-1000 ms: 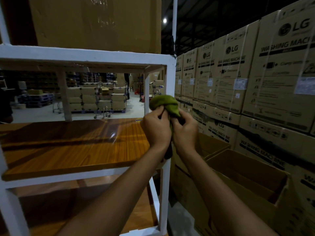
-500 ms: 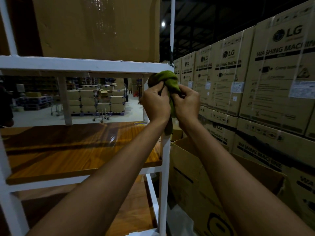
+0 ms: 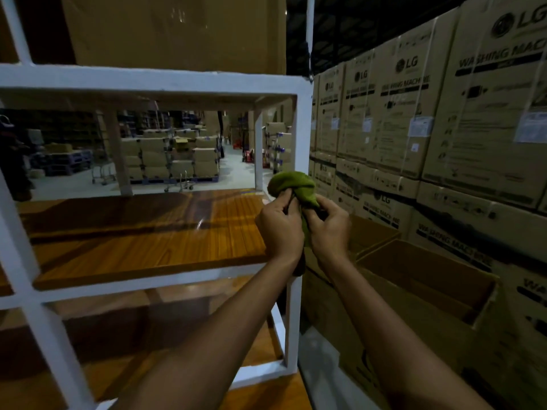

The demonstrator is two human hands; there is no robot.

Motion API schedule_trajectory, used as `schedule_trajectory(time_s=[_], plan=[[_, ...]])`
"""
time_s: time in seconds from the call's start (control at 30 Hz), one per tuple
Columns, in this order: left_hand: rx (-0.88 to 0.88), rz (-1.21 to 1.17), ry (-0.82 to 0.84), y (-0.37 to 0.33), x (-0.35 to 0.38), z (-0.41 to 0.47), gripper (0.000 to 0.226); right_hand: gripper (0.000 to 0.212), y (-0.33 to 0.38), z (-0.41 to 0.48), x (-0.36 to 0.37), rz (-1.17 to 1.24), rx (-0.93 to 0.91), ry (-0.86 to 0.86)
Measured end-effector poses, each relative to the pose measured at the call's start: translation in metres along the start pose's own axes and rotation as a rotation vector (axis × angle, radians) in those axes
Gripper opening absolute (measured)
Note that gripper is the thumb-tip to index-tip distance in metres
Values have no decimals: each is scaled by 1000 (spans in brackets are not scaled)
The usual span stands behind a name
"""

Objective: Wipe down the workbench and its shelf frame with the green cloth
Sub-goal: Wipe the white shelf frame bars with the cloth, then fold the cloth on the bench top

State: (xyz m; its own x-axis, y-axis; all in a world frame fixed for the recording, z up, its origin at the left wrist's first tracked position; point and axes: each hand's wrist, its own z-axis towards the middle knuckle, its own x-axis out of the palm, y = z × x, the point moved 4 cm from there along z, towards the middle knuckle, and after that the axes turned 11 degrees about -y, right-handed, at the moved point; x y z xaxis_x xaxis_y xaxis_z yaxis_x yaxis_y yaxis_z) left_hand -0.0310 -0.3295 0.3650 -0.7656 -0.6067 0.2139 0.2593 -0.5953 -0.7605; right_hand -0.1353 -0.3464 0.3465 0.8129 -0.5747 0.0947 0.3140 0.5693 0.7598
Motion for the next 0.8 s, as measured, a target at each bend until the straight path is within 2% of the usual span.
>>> schedule_trajectory(time_s=[0.27,0.37,0.5,0.67,0.7,0.8], plan=[[-62,124,97,34,-22,-43,18,29,-46,-61,-11,-10,73,20],[-145,140,130,34,-23,-39,23,29,-50,-67,-13,-23,94,16],[-202,130,215,35,-30,-28,30,27,-51,-61,-15,-115,95,99],[-154,25,339,30,-56,-36,28,59,-34,-83,-19,-82,156,235],[-154,1,362,27,-62,-39,30,54,-29,-91,-19,-74,153,241],[-164,-38,413,27,-87,-43,32,19,-10,-120,-21,-119,139,261]])
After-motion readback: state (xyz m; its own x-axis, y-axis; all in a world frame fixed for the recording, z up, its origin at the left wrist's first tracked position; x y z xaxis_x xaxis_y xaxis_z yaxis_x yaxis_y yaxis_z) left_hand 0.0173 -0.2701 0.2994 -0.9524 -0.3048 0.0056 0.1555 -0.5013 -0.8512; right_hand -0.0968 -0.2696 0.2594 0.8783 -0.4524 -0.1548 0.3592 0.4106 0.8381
